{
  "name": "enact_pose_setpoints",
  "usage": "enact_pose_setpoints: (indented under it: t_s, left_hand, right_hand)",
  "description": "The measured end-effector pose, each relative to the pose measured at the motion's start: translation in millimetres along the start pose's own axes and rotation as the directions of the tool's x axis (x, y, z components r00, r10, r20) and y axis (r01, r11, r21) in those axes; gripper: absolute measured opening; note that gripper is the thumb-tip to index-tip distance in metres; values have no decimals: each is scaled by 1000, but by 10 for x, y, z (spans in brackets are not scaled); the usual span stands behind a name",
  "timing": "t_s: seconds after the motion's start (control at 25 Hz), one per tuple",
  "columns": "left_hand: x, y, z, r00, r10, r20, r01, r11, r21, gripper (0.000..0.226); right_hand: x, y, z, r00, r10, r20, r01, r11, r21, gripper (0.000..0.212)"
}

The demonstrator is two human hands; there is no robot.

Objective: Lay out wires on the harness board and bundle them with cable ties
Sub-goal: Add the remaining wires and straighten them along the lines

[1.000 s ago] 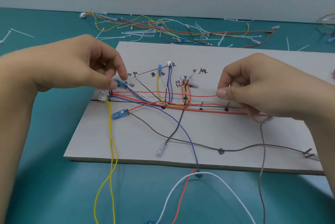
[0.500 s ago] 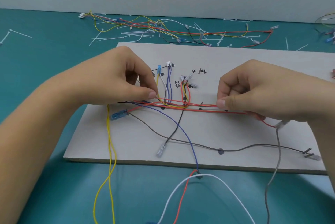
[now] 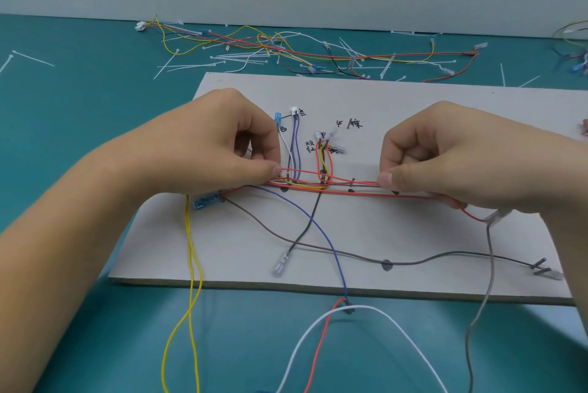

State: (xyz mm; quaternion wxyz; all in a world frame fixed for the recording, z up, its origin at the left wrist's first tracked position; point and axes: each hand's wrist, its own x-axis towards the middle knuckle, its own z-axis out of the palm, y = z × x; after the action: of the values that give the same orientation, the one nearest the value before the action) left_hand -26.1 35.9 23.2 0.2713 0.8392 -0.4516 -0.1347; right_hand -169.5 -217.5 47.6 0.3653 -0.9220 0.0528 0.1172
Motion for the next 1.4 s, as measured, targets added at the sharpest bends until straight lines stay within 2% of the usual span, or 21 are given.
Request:
enact_pose_setpoints:
  t_s: [0.28, 0.48, 0.68, 0.8, 1.0, 1.4]
  left_hand:
    - [-3, 5, -20, 999, 25, 28, -24, 999, -25, 15]
    - [-19, 34, -43, 1000, 13, -21, -14, 998, -67, 4]
    - [-48, 73, -45, 997, 14, 77, -10, 999, -42, 6]
    - [-29, 54, -26, 998, 1, 66, 0, 1000, -24, 13]
    - [-13, 63, 23, 999, -28, 37, 29, 999, -21, 6]
    - [28, 139, 139, 999, 49, -22, -50, 998, -43, 7]
  right_hand:
    - [-16, -34, 15, 999, -2, 48, 2, 1000, -6, 13]
    - [-13, -37, 10, 1000, -10, 18, 10, 1000, 0, 14]
    - [7, -35, 29, 999, 24, 22, -23, 999, -41, 14]
    - [18, -24, 35, 999, 43, -8, -44, 996, -77, 14]
    - [24, -25, 34, 992, 88, -93, -93, 994, -55, 15]
    - [24, -17, 70, 974, 148, -173, -144, 989, 31, 15]
